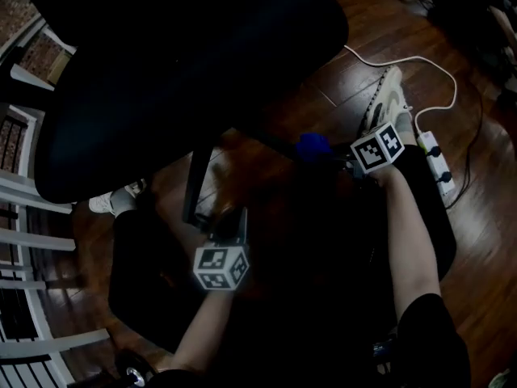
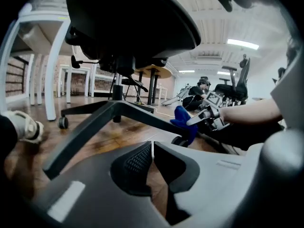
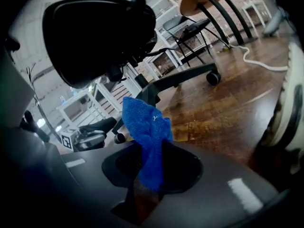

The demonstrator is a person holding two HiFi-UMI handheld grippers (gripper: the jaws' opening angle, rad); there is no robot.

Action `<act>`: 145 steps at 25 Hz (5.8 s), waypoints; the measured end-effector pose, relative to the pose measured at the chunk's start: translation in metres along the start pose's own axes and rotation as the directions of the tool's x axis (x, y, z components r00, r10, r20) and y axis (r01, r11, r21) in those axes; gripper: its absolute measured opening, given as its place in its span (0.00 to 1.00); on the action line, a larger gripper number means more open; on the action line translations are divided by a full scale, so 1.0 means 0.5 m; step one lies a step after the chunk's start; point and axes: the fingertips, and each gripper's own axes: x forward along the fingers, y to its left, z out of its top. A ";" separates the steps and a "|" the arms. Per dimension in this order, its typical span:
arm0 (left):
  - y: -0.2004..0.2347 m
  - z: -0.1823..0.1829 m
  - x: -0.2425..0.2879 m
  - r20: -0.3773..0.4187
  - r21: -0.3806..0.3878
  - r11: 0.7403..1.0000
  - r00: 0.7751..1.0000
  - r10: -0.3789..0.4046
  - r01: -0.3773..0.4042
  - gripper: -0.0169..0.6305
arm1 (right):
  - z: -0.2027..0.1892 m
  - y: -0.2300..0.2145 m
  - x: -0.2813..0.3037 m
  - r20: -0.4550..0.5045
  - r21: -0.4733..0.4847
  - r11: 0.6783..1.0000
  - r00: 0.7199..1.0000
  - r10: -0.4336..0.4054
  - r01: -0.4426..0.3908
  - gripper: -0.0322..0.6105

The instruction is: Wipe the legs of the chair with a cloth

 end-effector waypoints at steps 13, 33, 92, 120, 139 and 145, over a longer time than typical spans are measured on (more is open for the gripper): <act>0.315 -0.009 -0.043 -0.178 0.263 0.924 0.927 0.330 -0.278 0.26 | 0.082 0.036 0.044 0.075 -0.413 0.857 0.950 -0.304 0.307 0.25; 0.323 -0.070 0.010 -0.330 0.185 0.970 0.920 0.213 -0.158 0.23 | 0.049 -0.052 0.027 0.236 0.490 0.867 0.971 -0.030 -0.093 0.19; 0.039 0.004 -0.019 -0.038 0.212 0.977 0.999 0.006 0.002 0.35 | 0.188 0.070 0.311 0.567 0.557 0.803 0.803 -0.181 -0.212 0.21; -0.054 -0.004 -0.001 -0.007 0.083 0.990 0.993 -0.114 0.114 0.35 | 0.006 0.025 0.021 0.516 0.640 0.768 0.749 -0.415 -0.015 0.21; -0.018 -0.024 -0.010 -0.013 0.028 0.993 0.993 -0.113 0.113 0.34 | 0.223 0.046 0.143 0.717 0.675 0.537 0.621 -0.315 -0.507 0.21; -0.043 -0.030 0.007 -0.020 0.025 0.989 0.989 -0.146 0.147 0.34 | 0.143 0.022 0.063 0.634 0.740 0.579 0.643 -0.431 -0.342 0.21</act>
